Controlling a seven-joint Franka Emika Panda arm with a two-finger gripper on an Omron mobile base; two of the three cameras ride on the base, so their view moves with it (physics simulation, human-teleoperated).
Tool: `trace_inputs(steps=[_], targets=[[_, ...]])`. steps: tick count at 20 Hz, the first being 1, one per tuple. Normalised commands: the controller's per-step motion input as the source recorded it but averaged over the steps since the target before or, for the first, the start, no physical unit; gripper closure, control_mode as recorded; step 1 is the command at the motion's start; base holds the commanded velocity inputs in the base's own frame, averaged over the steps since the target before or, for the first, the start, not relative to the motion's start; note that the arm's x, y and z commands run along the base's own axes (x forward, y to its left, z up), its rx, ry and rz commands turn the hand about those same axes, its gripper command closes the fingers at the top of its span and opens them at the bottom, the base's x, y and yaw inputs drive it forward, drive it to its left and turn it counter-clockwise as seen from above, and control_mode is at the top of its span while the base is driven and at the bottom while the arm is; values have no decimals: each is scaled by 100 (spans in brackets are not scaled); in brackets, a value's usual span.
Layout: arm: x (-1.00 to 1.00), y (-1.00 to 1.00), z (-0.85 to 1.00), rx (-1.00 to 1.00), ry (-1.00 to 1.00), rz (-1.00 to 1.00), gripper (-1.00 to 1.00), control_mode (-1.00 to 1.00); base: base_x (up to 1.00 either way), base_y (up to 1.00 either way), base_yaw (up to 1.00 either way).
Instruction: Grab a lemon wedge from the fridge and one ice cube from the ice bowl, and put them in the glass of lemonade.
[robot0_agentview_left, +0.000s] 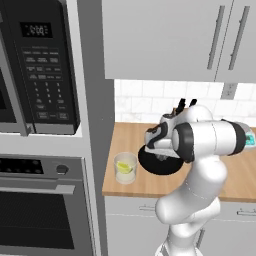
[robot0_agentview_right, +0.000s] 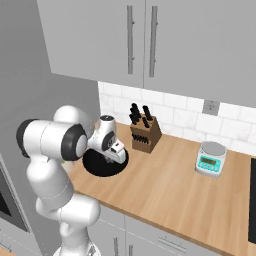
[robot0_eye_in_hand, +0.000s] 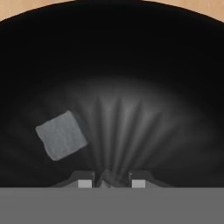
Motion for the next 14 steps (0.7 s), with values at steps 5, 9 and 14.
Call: trace_inputs(steps=[5, 9, 14], targets=[[0, 7, 1, 0, 4, 0, 100, -100, 0, 0, 0], [-27, 14, 36, 0, 0, 0, 100, -100, 0, 0, 0], [-53, 22, 33, 0, 0, 2, 100, -100, 0, 0, 0]])
